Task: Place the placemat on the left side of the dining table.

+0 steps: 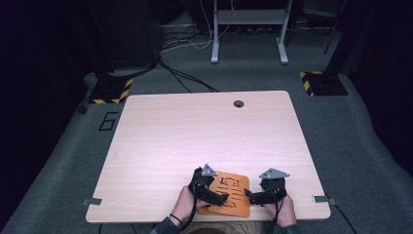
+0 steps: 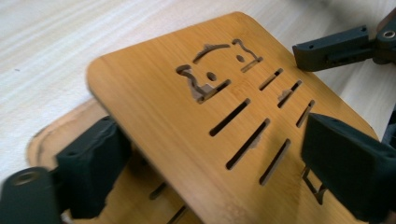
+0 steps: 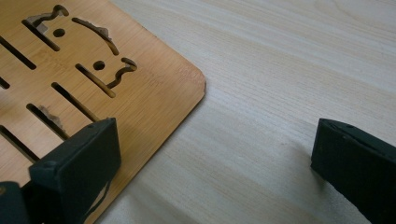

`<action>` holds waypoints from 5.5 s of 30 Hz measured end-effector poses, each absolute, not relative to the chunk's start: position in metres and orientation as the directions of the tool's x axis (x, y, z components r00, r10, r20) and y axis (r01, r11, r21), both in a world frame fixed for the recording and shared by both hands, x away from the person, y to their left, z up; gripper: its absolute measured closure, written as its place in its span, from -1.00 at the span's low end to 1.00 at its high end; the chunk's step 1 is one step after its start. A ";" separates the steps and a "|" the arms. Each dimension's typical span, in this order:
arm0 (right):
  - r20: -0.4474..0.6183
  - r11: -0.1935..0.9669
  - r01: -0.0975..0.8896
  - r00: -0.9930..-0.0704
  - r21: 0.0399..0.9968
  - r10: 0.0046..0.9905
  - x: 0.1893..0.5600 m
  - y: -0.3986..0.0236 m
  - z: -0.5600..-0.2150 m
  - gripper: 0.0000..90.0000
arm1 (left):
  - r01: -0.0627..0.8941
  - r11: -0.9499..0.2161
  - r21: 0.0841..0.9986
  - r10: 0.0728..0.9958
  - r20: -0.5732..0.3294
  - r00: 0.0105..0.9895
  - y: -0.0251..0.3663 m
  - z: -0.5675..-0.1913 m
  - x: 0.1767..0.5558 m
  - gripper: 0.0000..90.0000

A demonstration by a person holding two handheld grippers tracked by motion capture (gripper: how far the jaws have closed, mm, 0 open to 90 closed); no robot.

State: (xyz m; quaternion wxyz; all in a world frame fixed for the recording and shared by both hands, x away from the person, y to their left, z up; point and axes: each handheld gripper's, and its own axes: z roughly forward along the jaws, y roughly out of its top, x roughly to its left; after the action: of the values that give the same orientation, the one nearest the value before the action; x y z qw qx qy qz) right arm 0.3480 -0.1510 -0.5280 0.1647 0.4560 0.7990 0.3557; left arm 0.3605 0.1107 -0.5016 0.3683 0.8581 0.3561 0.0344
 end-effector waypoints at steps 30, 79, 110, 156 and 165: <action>0.055 0.262 0.610 -0.450 0.748 0.891 0.342 -0.156 -0.527 -0.89 | 0.635 -0.372 0.678 0.627 -0.321 0.710 0.111 -0.484 0.366 0.05; 0.100 0.076 0.576 -0.268 0.814 0.958 0.340 -0.195 -0.525 -1.00 | 0.704 -0.277 0.654 0.503 -0.525 0.686 0.040 -0.450 0.440 0.80; 0.071 0.112 0.620 -0.264 0.777 0.962 0.348 -0.192 -0.527 -1.00 | 0.665 -0.196 0.720 0.597 -0.451 0.664 0.103 -0.406 0.471 0.91; 0.006 0.178 0.671 -0.263 0.720 0.965 0.357 -0.187 -0.530 -1.00 | 0.700 0.139 0.701 0.860 -0.436 0.266 0.289 -0.404 0.505 0.91; 0.005 0.178 0.673 -0.261 0.718 0.965 0.357 -0.186 -0.530 -1.00 | 0.707 0.192 0.680 0.879 -0.440 0.184 0.317 -0.413 0.506 0.91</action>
State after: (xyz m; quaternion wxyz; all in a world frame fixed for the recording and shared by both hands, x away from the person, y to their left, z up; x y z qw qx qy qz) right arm 0.3565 -0.1863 -0.5301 0.2352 0.5604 0.7306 0.3111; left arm 0.5058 0.3167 -0.4133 0.4442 0.6281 0.6315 0.0967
